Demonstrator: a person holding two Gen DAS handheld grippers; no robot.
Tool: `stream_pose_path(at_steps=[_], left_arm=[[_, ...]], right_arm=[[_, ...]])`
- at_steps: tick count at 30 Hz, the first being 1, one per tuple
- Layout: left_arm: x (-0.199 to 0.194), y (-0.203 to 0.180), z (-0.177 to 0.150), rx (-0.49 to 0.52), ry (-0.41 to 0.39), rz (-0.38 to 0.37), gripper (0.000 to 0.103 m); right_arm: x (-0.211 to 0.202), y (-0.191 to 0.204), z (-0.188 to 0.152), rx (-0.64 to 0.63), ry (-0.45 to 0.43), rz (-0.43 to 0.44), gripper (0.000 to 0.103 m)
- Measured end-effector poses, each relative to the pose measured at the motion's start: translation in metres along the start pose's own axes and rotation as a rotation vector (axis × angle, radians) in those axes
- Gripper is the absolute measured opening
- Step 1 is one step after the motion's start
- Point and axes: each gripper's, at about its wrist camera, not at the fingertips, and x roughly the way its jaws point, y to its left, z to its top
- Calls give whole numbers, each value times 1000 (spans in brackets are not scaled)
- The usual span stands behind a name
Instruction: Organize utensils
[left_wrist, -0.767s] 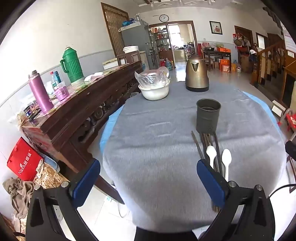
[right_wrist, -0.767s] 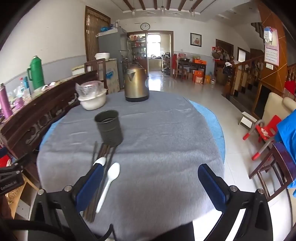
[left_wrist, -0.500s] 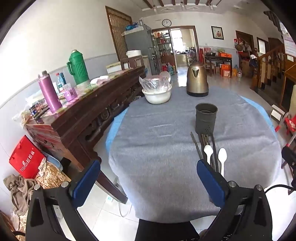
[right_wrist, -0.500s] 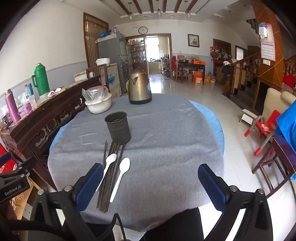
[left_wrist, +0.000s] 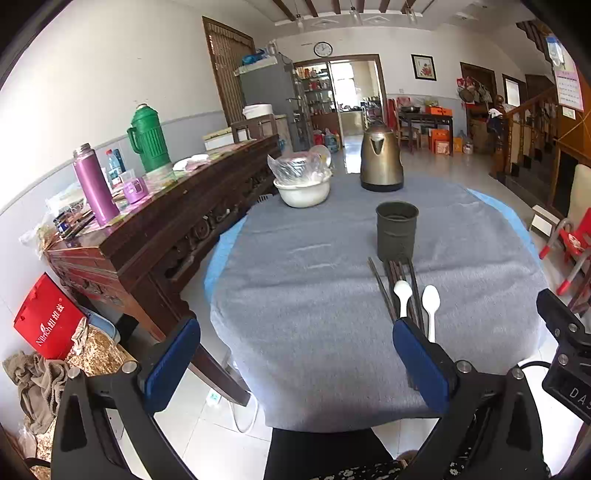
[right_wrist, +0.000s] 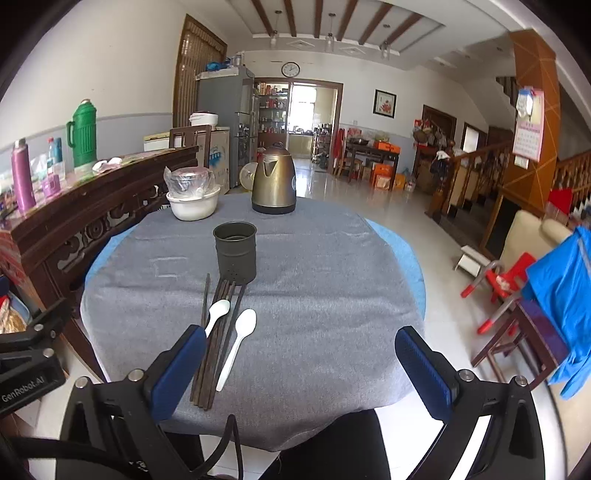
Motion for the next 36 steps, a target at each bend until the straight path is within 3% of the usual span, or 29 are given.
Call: stream_pose_path(at_steps=[9, 36], left_arm=[[9, 0, -4, 0, 41, -8, 103], [13, 3, -2, 0, 53, -6, 103]], right_arm=[[-11, 4, 4, 16, 19, 1, 103], [-7, 4, 2, 37, 52, -9, 103]])
